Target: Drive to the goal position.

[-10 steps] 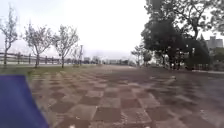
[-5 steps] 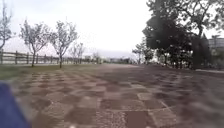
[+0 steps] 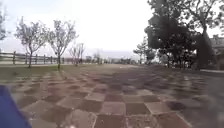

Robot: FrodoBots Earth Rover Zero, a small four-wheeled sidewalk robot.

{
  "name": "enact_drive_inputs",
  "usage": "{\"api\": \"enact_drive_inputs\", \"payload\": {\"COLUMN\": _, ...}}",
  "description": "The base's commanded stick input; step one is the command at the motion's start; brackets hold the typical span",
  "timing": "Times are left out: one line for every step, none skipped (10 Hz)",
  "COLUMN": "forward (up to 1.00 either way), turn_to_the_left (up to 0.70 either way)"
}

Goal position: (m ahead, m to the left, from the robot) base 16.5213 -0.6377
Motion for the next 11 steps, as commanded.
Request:
{"api": "enact_drive_inputs", "payload": {"forward": 1.00, "turn_to_the_left": 0.00}}
{"api": "enact_drive_inputs", "payload": {"forward": 1.00, "turn_to_the_left": 0.00}}
{"api": "enact_drive_inputs", "payload": {"forward": 1.00, "turn_to_the_left": 0.00}}
{"api": "enact_drive_inputs", "payload": {"forward": 1.00, "turn_to_the_left": 0.00}}
{"api": "enact_drive_inputs", "payload": {"forward": 1.00, "turn_to_the_left": 0.00}}
{"api": "enact_drive_inputs", "payload": {"forward": 1.00, "turn_to_the_left": 0.00}}
{"api": "enact_drive_inputs", "payload": {"forward": 1.00, "turn_to_the_left": 0.00}}
{"api": "enact_drive_inputs", "payload": {"forward": 1.00, "turn_to_the_left": 0.00}}
{"api": "enact_drive_inputs", "payload": {"forward": 1.00, "turn_to_the_left": 0.00}}
{"api": "enact_drive_inputs", "payload": {"forward": 1.00, "turn_to_the_left": 0.00}}
{"api": "enact_drive_inputs", "payload": {"forward": 1.00, "turn_to_the_left": 0.00}}
